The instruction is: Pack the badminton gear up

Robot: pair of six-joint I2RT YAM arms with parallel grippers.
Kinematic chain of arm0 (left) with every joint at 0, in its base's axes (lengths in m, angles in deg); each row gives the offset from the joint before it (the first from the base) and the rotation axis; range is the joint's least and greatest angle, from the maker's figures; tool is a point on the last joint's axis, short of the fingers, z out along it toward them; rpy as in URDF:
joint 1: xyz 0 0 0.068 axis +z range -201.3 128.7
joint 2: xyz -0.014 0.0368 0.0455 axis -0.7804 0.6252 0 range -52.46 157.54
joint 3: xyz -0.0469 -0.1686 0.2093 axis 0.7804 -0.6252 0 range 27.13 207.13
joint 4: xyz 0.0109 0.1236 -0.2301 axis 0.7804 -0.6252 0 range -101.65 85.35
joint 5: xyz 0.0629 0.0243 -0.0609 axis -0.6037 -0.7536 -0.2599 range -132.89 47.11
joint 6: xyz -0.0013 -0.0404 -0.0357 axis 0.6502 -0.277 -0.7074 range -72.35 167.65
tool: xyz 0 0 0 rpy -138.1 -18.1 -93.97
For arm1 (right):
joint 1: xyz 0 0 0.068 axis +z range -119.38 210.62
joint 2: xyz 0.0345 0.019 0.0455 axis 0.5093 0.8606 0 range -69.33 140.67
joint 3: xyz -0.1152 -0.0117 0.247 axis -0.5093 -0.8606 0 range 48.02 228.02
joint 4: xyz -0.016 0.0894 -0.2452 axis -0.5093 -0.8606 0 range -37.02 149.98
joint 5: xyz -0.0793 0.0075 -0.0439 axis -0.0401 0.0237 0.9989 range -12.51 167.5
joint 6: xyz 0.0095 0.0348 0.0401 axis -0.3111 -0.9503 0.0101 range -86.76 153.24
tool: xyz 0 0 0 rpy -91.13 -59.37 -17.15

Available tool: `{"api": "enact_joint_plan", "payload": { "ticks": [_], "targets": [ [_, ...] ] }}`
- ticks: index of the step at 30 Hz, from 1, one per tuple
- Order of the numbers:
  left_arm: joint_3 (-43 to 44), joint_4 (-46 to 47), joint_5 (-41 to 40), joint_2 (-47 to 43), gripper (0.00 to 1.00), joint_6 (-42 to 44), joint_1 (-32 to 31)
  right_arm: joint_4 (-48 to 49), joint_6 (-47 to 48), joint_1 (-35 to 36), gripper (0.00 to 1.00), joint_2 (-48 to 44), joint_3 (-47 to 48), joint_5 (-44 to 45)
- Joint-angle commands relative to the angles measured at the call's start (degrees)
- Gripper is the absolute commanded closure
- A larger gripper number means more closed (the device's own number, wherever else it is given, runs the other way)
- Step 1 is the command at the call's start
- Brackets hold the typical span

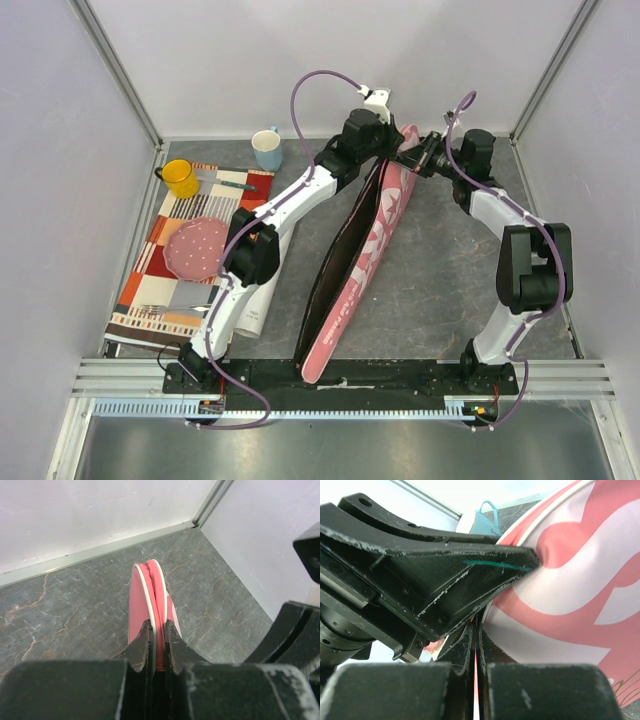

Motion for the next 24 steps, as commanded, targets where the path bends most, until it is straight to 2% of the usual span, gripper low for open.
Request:
{"api": "enact_joint_plan", "payload": {
  "ticks": [1,6,11,16,19,22,24],
  "targets": [
    [7.48,2.04,-7.07,1.86,0.98,4.27,-0.28,0.78,1.30,4.61,1.00,-6.38,-4.11,3.03],
    [8.03,1.69,-11.12,1.43,0.98,5.59,-0.55,5.88,-0.47,9.62,1.00,-13.58,-16.49,7.26],
    [8.03,1.86,-13.05,0.90,0.98,5.94,-0.81,13.07,-3.89,12.51,1.00,-17.72,-24.41,7.35],
    [7.07,2.31,-16.21,0.28,0.98,6.65,-0.73,9.58,-3.37,17.35,1.00,-26.51,-33.03,7.88],
    [6.71,5.20,-18.15,0.54,0.98,6.91,-0.73,2.93,-0.92,23.40,1.00,-33.97,-39.00,12.25],
    [7.06,6.78,-18.68,0.81,0.98,7.96,-0.38,-2.36,-0.64,33.93,1.00,-41.71,-45.07,18.13],
    [7.06,8.10,-18.68,1.07,0.98,9.36,-0.29,-4.22,-1.69,38.17,1.00,-46.98,-48.94,20.96]
  ]
}}
